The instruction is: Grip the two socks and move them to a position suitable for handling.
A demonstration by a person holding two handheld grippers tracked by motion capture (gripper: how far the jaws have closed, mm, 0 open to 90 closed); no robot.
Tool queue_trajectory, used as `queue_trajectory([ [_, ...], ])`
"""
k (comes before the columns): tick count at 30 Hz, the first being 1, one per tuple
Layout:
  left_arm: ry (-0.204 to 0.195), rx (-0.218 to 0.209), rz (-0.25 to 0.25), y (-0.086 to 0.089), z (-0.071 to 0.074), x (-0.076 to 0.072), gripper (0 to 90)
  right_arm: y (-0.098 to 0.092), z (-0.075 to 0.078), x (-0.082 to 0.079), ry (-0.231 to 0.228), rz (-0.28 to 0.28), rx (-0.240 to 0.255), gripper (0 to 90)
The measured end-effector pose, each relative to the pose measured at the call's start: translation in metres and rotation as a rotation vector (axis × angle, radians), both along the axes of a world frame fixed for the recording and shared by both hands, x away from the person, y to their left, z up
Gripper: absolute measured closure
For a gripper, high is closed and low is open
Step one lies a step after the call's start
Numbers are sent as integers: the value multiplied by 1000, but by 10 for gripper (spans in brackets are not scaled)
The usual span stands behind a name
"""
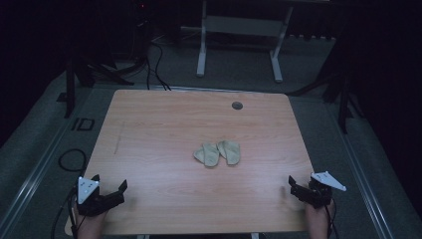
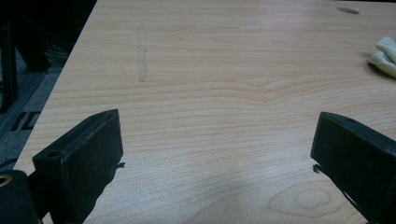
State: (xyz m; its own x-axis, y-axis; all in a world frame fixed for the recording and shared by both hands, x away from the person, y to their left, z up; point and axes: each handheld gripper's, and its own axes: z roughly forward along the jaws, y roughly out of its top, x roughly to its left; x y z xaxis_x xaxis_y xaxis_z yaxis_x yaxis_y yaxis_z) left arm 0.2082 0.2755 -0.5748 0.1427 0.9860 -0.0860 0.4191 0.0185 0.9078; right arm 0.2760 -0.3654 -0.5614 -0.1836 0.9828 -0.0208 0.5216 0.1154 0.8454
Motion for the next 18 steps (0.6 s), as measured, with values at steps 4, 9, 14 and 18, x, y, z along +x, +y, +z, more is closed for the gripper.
queue_trajectory([
  [4,-5,7,-10,-1,0,0,23,6,4,-2,-10,30,3,130],
  [9,-6,12,-16,-2,1,-1,24,8,5,-2,13,30,-17,131],
  [14,-8,14,-20,-3,1,0,23,4,3,0,75,25,5,133],
  [18,-10,13,-16,-4,1,0,24,8,7,1,86,51,15,136],
])
